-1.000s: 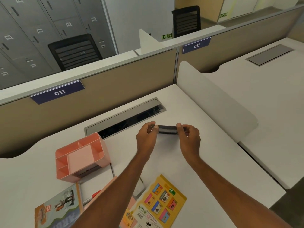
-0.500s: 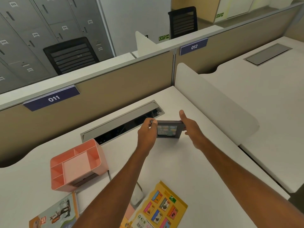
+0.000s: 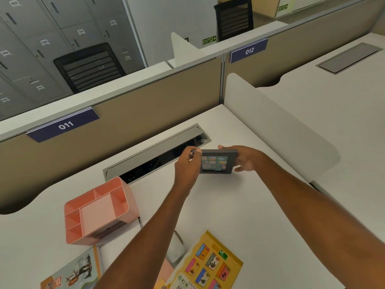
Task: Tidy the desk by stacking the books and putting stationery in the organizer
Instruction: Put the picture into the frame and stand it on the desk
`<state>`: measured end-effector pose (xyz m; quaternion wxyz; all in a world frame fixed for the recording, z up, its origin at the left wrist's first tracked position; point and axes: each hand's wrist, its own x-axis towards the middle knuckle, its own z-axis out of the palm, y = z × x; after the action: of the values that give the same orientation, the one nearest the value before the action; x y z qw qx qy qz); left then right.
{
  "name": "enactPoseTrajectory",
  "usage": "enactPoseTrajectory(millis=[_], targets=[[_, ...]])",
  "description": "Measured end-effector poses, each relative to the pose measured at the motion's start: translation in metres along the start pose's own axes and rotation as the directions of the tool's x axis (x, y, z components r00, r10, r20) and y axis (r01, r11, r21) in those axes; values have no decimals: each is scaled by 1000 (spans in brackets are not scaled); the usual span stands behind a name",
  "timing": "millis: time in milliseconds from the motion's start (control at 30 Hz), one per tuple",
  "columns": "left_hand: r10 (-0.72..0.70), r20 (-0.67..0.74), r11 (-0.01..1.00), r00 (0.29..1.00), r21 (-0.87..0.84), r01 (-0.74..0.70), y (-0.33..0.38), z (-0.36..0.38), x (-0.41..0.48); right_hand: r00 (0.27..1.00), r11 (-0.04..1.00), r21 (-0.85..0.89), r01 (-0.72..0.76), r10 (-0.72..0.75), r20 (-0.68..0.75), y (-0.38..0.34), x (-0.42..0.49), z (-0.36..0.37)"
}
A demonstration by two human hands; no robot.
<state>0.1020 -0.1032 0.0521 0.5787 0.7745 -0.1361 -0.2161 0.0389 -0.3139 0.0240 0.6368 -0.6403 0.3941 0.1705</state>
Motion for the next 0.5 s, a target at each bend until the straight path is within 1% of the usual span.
enactPoseTrajectory(millis=[167, 367, 500], targets=[[0, 2, 1000, 1000, 19, -1, 0, -1, -1, 999, 995, 93, -39, 42, -35, 1, 6, 0], [-7, 1, 1000, 1000, 30, 7, 4, 1, 2, 988, 940, 336, -66, 109, -111, 5, 23, 6], [-16, 12, 1000, 1000, 23, 16, 4, 0, 6, 982, 898, 435, -56, 129, -139, 11, 32, 8]])
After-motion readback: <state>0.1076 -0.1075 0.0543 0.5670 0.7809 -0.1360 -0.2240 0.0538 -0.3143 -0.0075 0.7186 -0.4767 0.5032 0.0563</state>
